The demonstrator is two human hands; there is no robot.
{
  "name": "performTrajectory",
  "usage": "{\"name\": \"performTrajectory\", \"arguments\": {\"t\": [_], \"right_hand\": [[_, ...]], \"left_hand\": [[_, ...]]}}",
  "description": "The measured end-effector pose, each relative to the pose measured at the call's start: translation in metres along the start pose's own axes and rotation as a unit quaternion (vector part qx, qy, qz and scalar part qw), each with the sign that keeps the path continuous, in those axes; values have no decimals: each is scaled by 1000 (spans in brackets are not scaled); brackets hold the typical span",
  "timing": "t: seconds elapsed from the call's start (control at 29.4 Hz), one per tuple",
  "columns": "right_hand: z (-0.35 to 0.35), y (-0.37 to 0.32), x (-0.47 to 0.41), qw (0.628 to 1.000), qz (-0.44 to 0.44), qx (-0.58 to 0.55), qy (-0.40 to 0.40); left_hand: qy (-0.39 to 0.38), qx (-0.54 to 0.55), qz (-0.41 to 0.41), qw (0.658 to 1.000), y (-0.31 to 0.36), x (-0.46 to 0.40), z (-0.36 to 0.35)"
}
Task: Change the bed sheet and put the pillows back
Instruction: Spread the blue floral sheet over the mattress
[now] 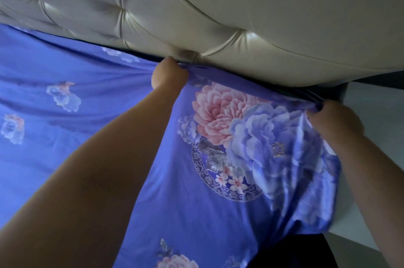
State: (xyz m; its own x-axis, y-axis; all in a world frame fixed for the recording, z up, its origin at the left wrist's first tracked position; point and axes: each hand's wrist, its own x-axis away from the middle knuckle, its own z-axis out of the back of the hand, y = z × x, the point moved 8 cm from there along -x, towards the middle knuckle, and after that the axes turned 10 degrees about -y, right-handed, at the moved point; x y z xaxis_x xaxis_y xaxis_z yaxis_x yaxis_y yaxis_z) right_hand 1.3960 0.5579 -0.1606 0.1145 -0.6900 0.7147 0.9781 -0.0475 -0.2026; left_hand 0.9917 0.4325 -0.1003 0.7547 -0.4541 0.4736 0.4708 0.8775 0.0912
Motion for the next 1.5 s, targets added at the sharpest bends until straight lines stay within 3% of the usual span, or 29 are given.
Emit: {"name": "performTrajectory", "arguments": {"t": [0.07, 0.14, 0.17, 0.27, 0.37, 0.41, 0.48, 0.54, 0.61, 0.75, 0.92, 1.05, 1.19, 1.29, 1.39, 1.5], "right_hand": [[-8, 9, -5, 970, -29, -238, -32], [-25, 12, -5, 880, -49, -468, -55], [-30, 14, -6, 860, -38, -507, -30], [-31, 16, 2, 937, 5, -345, 59], [-44, -2, 1, 980, 89, -168, 52], [-46, -8, -2, 984, 112, -132, 43], [-47, -12, -13, 986, 146, -84, 23], [-40, -10, -22, 982, 153, -102, 30], [-31, -8, -24, 985, 142, -82, 53], [-16, -4, -29, 995, 79, 3, 67], [-20, 6, -38, 993, 11, 81, -87], [-34, 22, -26, 932, 34, 168, -318], [-52, 47, 9, 861, -10, 44, -507], [-56, 51, 29, 825, 6, -84, -559], [-55, 31, 45, 806, 73, -285, -514], [-49, 27, 47, 779, 91, -511, -352]], "left_hand": [[4, 114, 10, 993, -2, -6, -2], [-15, 190, 11, 982, -2, -6, -16], [-35, 230, 8, 972, -2, -5, -27], [-106, 367, -5, 924, 7, -2, -63], [-117, 375, -25, 919, 12, -8, -81], [-123, 330, -40, 935, 12, -13, -88], [-153, 89, -86, 980, 21, -20, -104], [-173, -187, -145, 956, 36, -23, -121], [-169, -265, -184, 931, 53, -20, -125], [-150, -269, -330, 892, 97, 29, -152], [-194, -252, -261, 911, 111, 55, -179], [-189, -248, -214, 926, 125, 74, -182], [-115, -247, -274, 922, 141, 112, -186], [-162, -198, -280, 925, 144, 118, -194], [-242, -161, -288, 912, 149, 117, -207], [-267, -161, -285, 907, 150, 123, -215]]}}
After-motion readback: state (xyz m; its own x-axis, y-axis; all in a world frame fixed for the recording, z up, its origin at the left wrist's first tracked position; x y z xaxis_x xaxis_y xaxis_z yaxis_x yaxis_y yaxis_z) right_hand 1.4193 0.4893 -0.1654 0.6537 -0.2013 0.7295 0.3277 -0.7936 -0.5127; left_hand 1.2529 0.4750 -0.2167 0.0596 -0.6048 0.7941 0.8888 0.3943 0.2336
